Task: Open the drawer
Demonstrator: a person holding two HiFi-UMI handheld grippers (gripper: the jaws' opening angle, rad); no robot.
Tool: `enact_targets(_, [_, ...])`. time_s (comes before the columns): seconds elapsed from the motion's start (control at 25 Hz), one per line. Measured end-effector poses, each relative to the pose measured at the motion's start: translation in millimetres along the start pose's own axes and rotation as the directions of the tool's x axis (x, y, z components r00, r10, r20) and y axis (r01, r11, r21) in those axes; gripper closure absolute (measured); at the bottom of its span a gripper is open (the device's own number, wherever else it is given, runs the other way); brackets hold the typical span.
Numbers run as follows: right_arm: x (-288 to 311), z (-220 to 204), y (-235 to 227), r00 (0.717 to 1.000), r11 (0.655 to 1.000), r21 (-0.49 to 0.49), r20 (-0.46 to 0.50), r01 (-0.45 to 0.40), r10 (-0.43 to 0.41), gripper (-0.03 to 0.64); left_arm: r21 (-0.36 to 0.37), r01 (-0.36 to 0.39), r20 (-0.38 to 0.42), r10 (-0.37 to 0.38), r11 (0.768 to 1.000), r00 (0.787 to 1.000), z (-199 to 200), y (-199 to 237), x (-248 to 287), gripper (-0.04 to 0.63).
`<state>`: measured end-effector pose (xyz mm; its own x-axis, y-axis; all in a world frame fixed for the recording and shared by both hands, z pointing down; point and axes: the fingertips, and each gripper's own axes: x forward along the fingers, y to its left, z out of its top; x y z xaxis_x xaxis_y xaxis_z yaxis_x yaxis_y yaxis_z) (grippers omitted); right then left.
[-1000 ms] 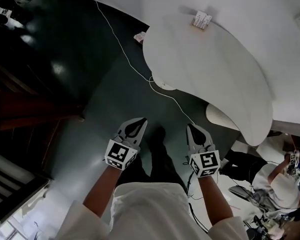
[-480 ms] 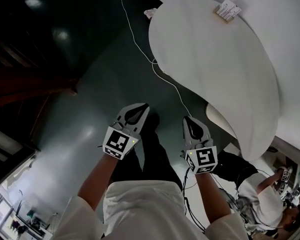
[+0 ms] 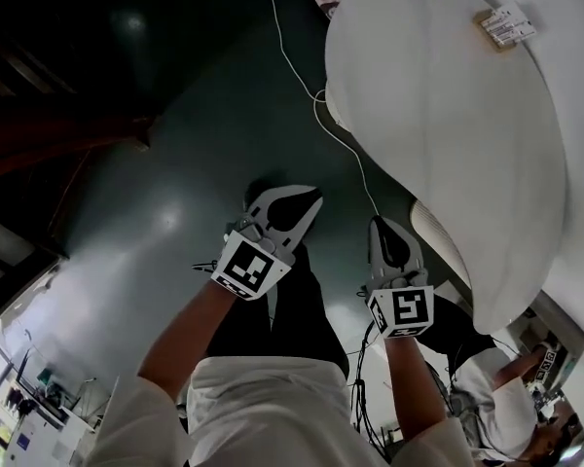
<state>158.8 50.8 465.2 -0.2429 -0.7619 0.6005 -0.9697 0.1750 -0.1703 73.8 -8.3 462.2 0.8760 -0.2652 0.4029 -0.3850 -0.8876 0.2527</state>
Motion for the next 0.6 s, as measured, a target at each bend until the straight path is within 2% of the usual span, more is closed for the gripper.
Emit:
enact_targets(0.28, [43.2, -14.7, -5.5, 0.999, 0.999, 0.022, -0.010, 0.045, -0.045, 0.606, 0.021, 0.068, -0.020, -0.068, 0.997, 0.998, -44.1, 34.9, 32.1, 0.588])
enact_targets(0.6, [77.6, -33.1, -8.9, 0.996, 0.996, 0.033, -0.031, 0.089, -0.088, 0.606, 0.067, 0.114, -0.009, -0.114, 0.991, 0.993, -78.2, 62.8, 80.8, 0.586])
